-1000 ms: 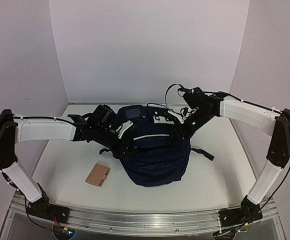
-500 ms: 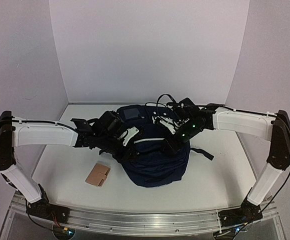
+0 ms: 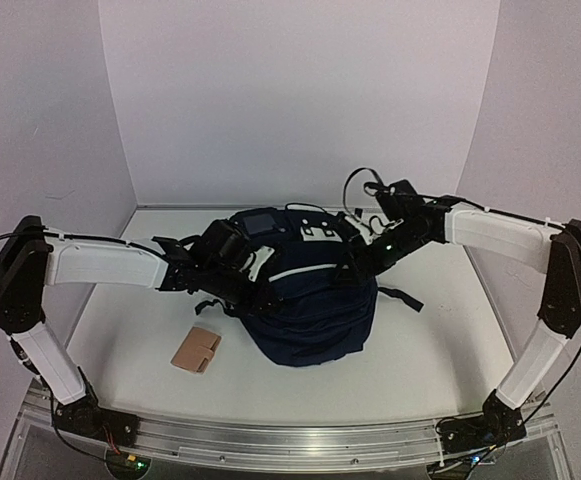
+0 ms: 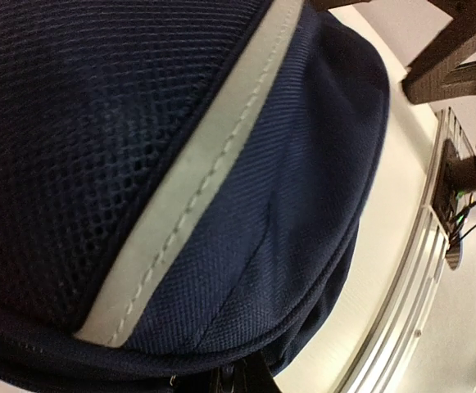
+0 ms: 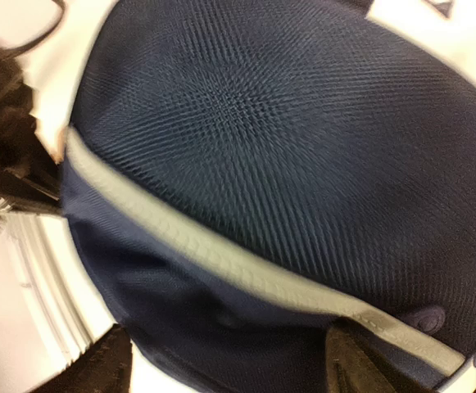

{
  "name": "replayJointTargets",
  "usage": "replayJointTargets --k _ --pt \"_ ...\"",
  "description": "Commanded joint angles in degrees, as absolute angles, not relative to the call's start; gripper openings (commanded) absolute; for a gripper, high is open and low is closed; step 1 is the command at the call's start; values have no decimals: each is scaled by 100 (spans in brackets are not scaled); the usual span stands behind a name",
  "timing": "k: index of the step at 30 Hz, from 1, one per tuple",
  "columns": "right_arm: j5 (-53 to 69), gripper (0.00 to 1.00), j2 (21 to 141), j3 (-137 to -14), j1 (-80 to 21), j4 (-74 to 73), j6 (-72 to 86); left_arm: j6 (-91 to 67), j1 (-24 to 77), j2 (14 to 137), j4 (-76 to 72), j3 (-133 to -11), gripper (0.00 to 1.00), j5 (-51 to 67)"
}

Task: Pack the student bag
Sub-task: Zip the student bag at the center of the board.

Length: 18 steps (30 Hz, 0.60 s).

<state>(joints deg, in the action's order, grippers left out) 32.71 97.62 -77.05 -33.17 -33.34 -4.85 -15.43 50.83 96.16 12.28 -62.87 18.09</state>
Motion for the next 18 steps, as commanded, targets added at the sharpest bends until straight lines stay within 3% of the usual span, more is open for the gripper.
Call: replayJointTargets --k 1,5,9,18 --pt "3922 93 9406 -7814 -2385 -3473 -492 -1756 4265 9559 1101 -6399 0 1221" --pt "3858 95 9655 -7510 -2335 -3467 -604 -1332 3678 9911 1448 -6826 0 1408" --pt "4763 87 10323 -7454 -2351 -3295 -506 -879 3641 10086 1739 -7139 0 1850" --pt "5481 75 10956 -7416 -2776 -1948 461 -1056 4048 9588 1489 -6647 23 1816"
